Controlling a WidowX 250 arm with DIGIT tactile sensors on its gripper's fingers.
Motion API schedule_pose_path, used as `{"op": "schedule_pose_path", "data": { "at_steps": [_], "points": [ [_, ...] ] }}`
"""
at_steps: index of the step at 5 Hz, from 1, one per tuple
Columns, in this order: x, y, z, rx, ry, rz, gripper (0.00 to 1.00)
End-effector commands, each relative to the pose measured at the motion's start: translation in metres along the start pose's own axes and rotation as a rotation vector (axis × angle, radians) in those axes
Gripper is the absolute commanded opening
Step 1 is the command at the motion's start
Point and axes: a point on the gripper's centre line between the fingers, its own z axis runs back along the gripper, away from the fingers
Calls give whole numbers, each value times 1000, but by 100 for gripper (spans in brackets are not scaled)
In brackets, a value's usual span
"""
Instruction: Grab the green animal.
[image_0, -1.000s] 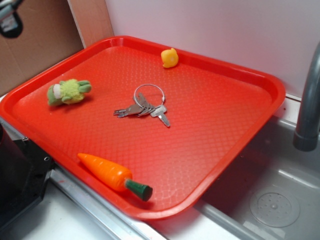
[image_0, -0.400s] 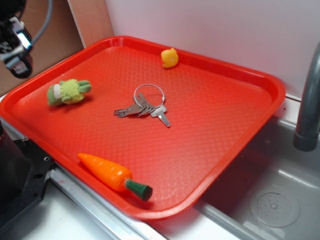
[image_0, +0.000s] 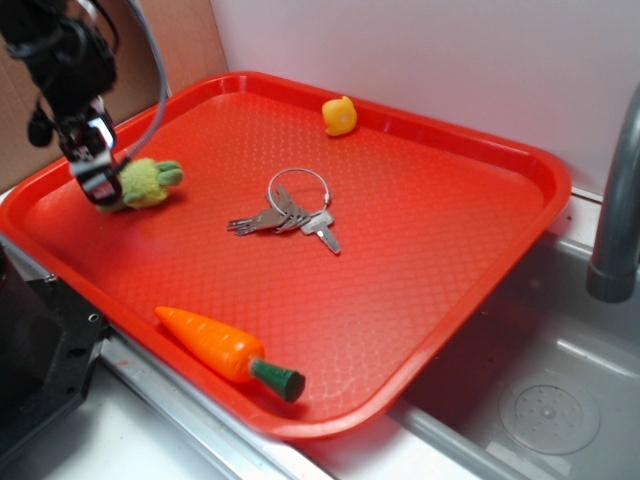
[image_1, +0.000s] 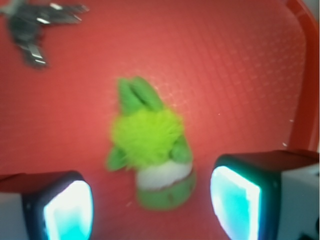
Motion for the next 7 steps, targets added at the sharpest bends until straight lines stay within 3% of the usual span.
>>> {"op": "schedule_pose_path", "data": {
  "at_steps": [1, 2, 3, 4, 5, 7],
  "points": [
    [11, 10, -33, 21, 75, -31, 91],
    [12, 10, -38, 26, 92, -38, 0],
    [12, 10, -35, 37, 113, 8, 0],
    [20, 7, -4, 70, 152, 207, 0],
    [35, -2, 27, 15, 131, 374, 0],
    [74, -30, 80, -23, 100, 605, 0]
  ]
}}
